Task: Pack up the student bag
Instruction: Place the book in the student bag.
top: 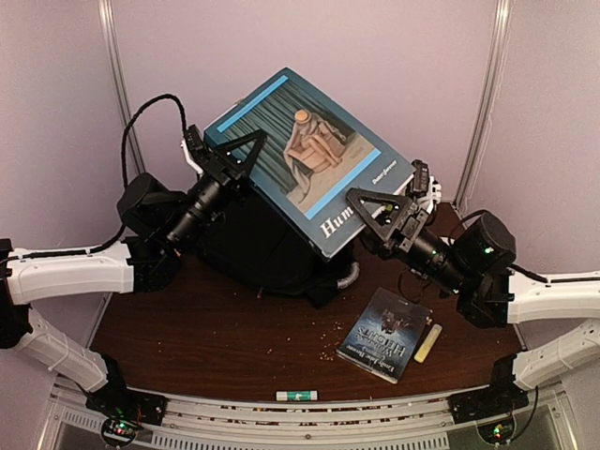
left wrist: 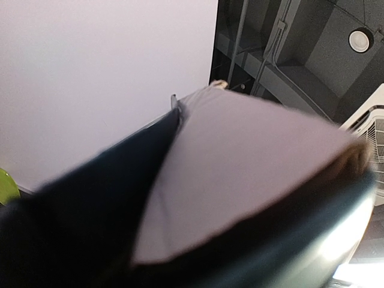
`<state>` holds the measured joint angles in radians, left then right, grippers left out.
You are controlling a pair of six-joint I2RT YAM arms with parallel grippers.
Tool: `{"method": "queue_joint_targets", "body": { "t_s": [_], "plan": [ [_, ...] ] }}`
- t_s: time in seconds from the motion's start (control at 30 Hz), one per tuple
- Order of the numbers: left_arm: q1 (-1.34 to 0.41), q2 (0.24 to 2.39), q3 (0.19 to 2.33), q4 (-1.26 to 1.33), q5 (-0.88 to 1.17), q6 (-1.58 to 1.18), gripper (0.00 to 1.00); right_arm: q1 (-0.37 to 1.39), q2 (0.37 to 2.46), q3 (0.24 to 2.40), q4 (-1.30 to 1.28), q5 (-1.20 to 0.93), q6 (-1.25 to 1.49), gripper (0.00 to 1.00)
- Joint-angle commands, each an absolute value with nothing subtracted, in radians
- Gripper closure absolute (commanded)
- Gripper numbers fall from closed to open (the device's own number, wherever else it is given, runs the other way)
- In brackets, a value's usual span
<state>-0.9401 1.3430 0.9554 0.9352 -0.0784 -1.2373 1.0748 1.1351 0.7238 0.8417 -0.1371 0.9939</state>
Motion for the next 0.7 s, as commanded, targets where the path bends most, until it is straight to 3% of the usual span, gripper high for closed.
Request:
{"method": "queue_joint_targets", "body": {
  "t_s": [0.0, 0.13, 0.2, 0.33, 0.5, 0.67],
  "plan": [
    [-0.948, 1.352, 0.952, 1.013, -0.083, -1.244, 0.77, 1.063, 1.141, 0.756, 0.812, -0.189, 0.994, 0.50],
    [-0.947, 1.362, 0.955, 1.005, -0.064, -1.246, 0.73, 1.054, 1.130, 0.747, 0.804, -0.182, 0.999, 0.58],
    [-0.948, 1.363, 0.949, 1.004, -0.054, -1.243, 0.66, 1.051, 1.118, 0.741, 0.799, -0.175, 0.997, 0.62],
    [-0.947, 1.340, 0.919, 0.998, -0.059, -1.222, 0.44, 1.045, 1.081, 0.730, 0.778, -0.155, 0.983, 0.65],
    [-0.945, 1.274, 0.886, 0.917, -0.081, -1.169, 0.06, 1.038, 1.035, 0.724, 0.739, -0.125, 0.959, 0.67],
    [-0.937, 1.174, 0.798, 0.838, -0.122, -1.114, 0.02, 1.014, 0.974, 0.705, 0.686, -0.072, 0.945, 0.70]
  ]
}}
